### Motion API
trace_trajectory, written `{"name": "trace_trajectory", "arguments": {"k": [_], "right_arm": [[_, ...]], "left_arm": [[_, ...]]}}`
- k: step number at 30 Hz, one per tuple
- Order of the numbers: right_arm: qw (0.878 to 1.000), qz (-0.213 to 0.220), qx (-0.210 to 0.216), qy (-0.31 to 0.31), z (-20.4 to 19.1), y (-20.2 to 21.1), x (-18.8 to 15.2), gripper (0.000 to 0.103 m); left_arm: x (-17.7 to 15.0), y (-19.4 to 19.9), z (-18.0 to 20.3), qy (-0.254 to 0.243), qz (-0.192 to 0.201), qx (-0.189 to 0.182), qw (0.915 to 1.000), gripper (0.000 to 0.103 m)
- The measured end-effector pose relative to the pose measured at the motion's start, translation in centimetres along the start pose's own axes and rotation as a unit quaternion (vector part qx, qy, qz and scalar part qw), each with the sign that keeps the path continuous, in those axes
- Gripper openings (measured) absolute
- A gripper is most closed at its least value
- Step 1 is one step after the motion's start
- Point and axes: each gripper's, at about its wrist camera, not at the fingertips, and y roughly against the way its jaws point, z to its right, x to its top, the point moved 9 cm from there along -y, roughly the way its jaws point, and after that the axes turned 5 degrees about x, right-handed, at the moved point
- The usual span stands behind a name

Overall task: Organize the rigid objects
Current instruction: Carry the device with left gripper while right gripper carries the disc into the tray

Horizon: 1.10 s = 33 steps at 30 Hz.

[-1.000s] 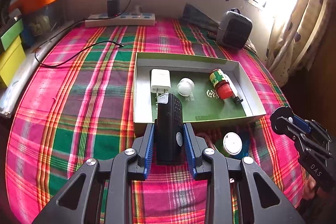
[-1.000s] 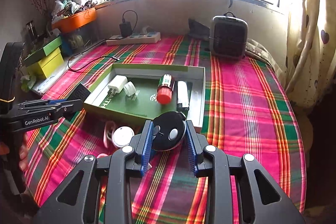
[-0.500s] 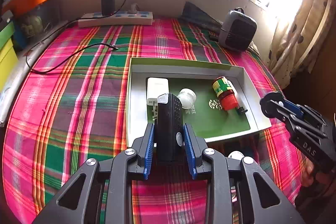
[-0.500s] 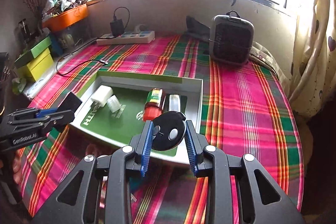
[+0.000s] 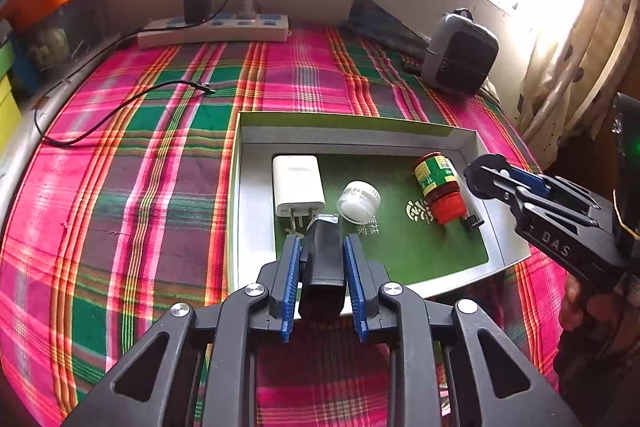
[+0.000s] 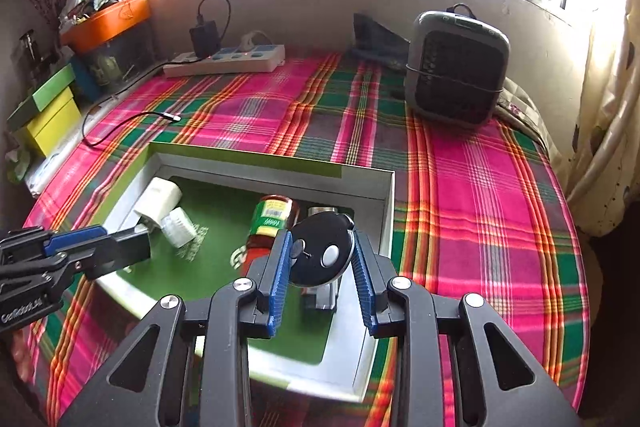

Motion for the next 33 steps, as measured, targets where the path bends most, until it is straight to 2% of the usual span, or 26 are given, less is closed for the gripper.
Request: {"name": "trace_trajectory", "arguments": {"k": [8, 23, 33], "right_arm": [[1.000, -0.012, -0.002, 0.000, 0.3, -1.6, 0.0, 0.031], [1.000, -0.009, 0.006, -0.012, 0.7, -2.6, 0.2, 0.032], [1.000, -0.006, 0.007, -0.019, 0.8, -2.7, 0.3, 0.032]], "left_arm": [[0.0, -0.8, 0.0, 0.002, -0.006, -0.002, 1.0000, 0.022], [-0.5, -2.0, -0.1, 0.007, -0.020, -0.001, 0.9998, 0.022], [0.3, -2.8, -0.7, -0.001, -0.012, 0.016, 0.9998, 0.022]]}}
